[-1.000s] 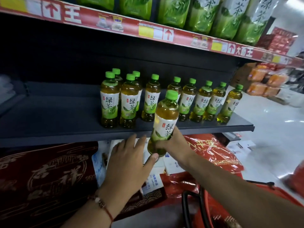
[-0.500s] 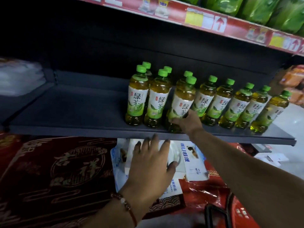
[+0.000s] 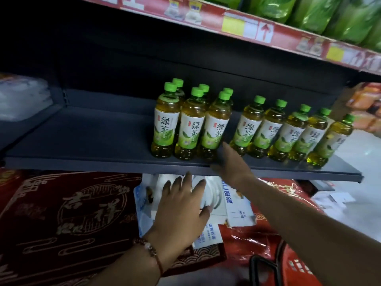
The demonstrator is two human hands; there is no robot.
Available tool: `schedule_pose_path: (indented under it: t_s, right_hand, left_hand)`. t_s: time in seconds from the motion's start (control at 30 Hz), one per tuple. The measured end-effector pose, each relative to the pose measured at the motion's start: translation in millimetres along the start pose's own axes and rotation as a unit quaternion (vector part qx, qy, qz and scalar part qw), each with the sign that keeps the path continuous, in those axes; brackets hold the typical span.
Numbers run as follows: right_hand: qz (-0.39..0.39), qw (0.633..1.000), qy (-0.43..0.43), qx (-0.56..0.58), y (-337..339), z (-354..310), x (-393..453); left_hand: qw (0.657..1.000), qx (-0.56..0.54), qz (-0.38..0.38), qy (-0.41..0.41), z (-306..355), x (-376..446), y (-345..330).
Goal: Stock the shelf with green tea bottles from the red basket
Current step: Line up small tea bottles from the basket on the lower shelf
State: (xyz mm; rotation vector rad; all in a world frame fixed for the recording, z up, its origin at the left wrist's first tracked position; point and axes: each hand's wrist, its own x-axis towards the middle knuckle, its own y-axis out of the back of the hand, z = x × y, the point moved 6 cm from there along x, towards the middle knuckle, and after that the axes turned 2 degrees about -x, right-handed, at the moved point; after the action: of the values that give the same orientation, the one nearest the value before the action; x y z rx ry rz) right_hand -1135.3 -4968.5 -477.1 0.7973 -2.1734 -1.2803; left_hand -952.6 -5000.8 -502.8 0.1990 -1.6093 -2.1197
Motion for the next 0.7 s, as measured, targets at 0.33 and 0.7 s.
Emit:
schedule_pose_path:
  t_s: [0.33, 0.7]
  right_hand:
    - [-0.113, 0.971, -0.011, -0.209, 16.3, 114.9, -176.9]
    - [-0.191, 0.932, -0.247, -0.187, 11.6, 298.6, -312.8]
  left_hand:
    - [0.993, -0.007, -0.08, -0.088, 107.5, -9.7, -54.7]
    - [0.938, 0.03, -0.213, -0.27, 247.7, -45.8, -156.7]
